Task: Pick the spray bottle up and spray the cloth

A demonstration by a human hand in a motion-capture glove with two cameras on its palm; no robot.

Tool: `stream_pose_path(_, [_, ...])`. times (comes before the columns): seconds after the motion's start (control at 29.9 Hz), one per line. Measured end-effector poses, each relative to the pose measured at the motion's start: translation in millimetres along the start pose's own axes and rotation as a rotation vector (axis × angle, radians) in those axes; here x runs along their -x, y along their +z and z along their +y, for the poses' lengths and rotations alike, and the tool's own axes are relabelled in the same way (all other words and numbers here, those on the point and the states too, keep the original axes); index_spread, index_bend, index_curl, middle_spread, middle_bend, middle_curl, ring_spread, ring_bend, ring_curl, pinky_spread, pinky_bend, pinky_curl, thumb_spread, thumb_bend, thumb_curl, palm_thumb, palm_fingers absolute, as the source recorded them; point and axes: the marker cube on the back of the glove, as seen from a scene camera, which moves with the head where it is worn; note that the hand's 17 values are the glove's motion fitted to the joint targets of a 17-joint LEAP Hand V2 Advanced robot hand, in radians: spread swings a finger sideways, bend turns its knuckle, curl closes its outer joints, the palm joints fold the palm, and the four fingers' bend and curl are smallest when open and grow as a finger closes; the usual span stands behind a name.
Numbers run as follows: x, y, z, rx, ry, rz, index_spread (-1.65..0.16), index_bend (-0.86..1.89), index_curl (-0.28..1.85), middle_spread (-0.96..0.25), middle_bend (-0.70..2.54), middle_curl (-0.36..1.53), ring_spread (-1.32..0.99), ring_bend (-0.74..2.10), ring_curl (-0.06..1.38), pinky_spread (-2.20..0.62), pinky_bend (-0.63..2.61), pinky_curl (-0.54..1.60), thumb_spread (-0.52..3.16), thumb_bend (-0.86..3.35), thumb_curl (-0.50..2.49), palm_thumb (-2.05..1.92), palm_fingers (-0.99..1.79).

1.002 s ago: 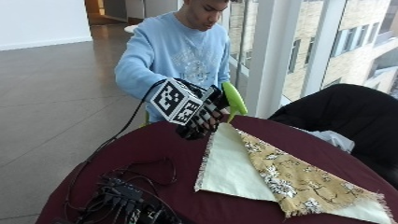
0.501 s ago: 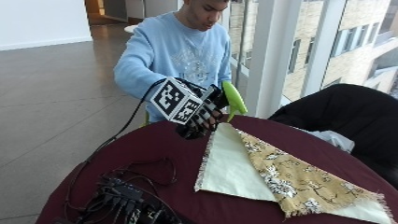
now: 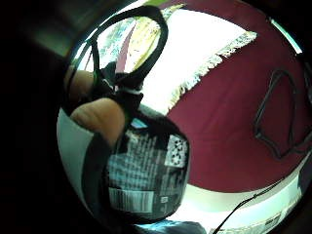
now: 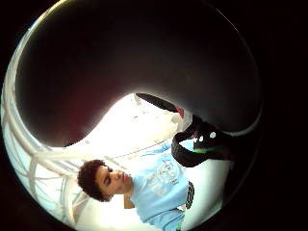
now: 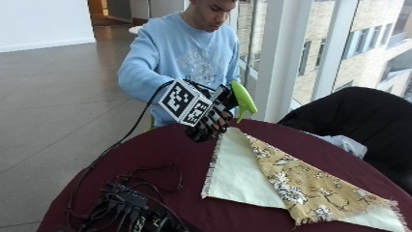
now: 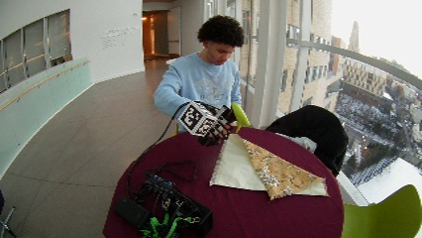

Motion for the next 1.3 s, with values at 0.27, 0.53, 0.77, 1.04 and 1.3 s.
stream_pose_path(0.27, [4, 5, 4, -0.009, -0.027, -0.009, -0.18, 0.16, 0.43, -0.09, 0.39, 0.49, -0.03, 0.45, 0.40, 0.27, 0.15, 0.24, 1.17, -0.02, 0.49, 0.84, 1.08])
stream_pose_path(0.53, [43, 38, 17, -0.023, -0.232, -0.116, -0.18, 0.16, 0.43, -0.09, 0.39, 0.49, -0.03, 0.45, 0.40, 0.27, 0.15, 0.24, 1.16, -0.01, 0.49, 0.85, 1.08])
stream_pose_path(0.77, [85, 74, 20, -0.062, -0.427, -0.203, -0.18, 0.16, 0.43, -0.09, 0.38, 0.49, -0.03, 0.45, 0.40, 0.27, 0.15, 0.24, 1.16, -0.02, 0.49, 0.85, 1.08])
stream_pose_path(1.04, [121, 133, 2, -0.101, -0.613, -0.279, -0.18, 0.16, 0.43, -0.09, 0.38, 0.49, -0.03, 0.44, 0.40, 0.27, 0.15, 0.24, 1.14, -0.02, 0.49, 0.84, 1.08])
stream_pose_path(1.3, [135, 188, -25, -0.103, -0.697, -0.346, -0.19, 0.16, 0.44, -0.09, 0.38, 0.49, -0.04, 0.44, 0.40, 0.27, 0.15, 0.24, 1.13, -0.02, 0.50, 0.85, 1.08])
